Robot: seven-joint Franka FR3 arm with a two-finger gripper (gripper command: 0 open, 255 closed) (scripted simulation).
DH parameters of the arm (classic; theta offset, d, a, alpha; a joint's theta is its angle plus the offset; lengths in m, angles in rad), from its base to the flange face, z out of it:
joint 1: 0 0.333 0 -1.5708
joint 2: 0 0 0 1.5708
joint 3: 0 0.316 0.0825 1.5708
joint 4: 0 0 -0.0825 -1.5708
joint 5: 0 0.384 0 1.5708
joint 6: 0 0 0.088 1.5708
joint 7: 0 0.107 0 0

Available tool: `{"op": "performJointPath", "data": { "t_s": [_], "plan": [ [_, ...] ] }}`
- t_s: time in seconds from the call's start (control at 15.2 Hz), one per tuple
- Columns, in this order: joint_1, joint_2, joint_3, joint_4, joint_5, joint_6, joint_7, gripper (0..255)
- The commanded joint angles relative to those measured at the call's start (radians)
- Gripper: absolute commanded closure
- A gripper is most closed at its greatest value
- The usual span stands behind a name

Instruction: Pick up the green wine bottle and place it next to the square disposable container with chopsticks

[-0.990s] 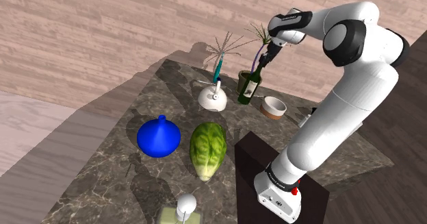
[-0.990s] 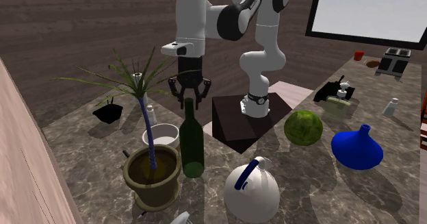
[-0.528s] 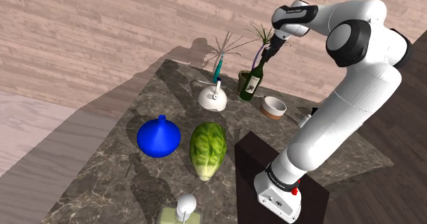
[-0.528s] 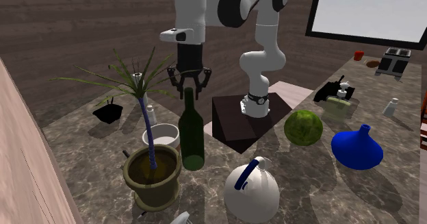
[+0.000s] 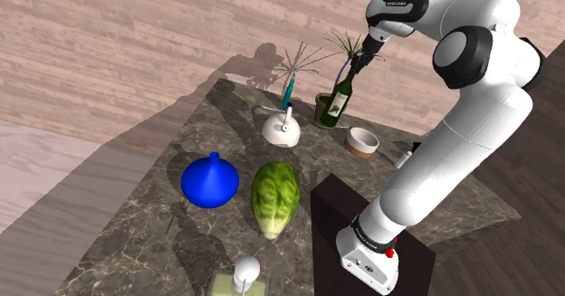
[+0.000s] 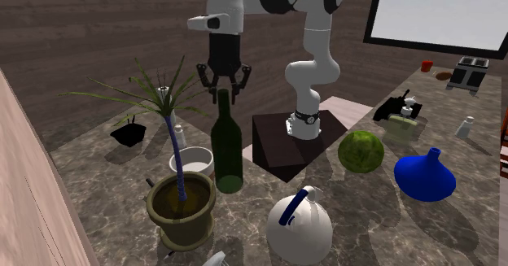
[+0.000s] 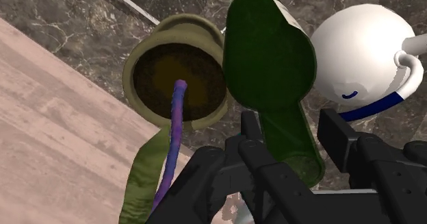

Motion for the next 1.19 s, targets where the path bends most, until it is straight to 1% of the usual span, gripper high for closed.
{"op": "performJointPath", "data": {
  "t_s": [0.0,0.66,1.12],
  "plan": [
    [0.000,0.003,0.000,0.030,0.002,-0.028,0.001,255],
    [-0.006,0.029,-0.006,0.183,0.019,-0.162,-0.004,255],
    [-0.061,-0.078,-0.063,0.098,-0.038,-0.160,-0.114,255]
  ]
}}
